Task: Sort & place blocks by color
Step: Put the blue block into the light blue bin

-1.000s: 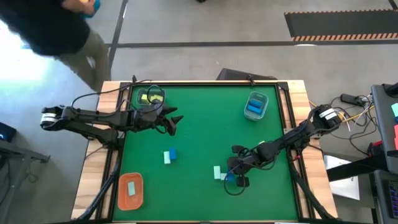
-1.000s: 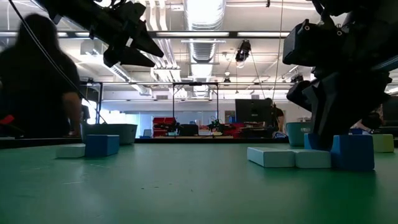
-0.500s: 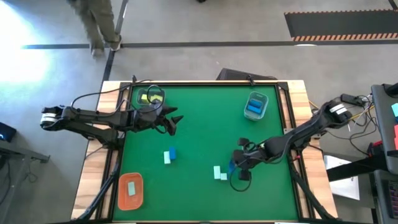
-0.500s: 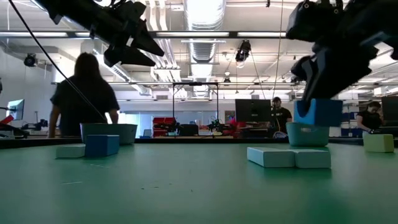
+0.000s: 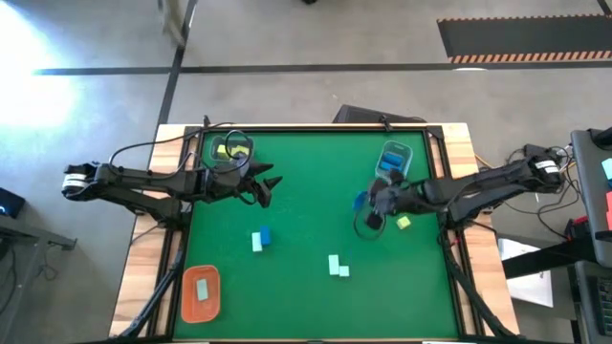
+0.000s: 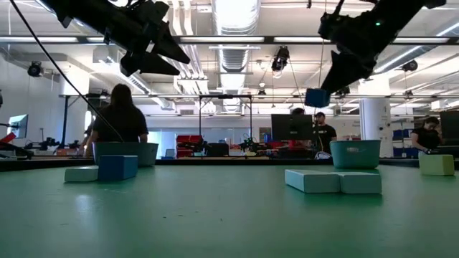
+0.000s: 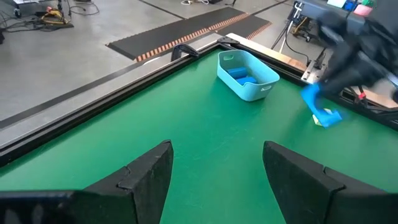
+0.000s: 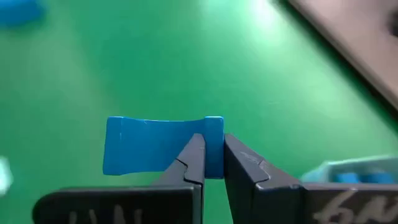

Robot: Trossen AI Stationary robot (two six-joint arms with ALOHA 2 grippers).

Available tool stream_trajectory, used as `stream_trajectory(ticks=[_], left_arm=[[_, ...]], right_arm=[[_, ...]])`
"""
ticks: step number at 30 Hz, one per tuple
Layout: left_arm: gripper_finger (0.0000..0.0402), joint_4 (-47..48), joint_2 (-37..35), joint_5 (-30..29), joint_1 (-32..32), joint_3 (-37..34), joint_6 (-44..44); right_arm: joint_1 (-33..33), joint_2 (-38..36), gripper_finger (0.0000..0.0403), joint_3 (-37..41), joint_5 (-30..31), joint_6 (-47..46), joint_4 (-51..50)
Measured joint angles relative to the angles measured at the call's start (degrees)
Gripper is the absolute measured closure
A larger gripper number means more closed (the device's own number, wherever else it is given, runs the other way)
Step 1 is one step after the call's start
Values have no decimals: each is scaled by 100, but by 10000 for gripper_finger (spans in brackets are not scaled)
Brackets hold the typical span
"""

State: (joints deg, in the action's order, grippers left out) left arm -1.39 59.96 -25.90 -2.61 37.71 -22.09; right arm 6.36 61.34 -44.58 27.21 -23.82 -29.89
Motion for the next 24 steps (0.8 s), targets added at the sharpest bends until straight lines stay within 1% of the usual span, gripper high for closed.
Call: stream_trajectory(ticks=[6,9,13,17,24], left_arm=[[169,10,0,-6,2,0,0],[169,22,2,-8,2,1,0],[169,24,0,-8,0,0,-2],[169,15,1,-8,2,-4,0],[169,17,2,-8,2,-26,0]], right_arm=[[-1180,-387,375,0,27,-199,-109],[-1797,-438,374,0,43,-319,-422],[-2538,-380,373,0,98,-716,-782],[-3010,-242,372,0,143,-789,-877],[-3461,-116,371,0,149,-1239,-1206]])
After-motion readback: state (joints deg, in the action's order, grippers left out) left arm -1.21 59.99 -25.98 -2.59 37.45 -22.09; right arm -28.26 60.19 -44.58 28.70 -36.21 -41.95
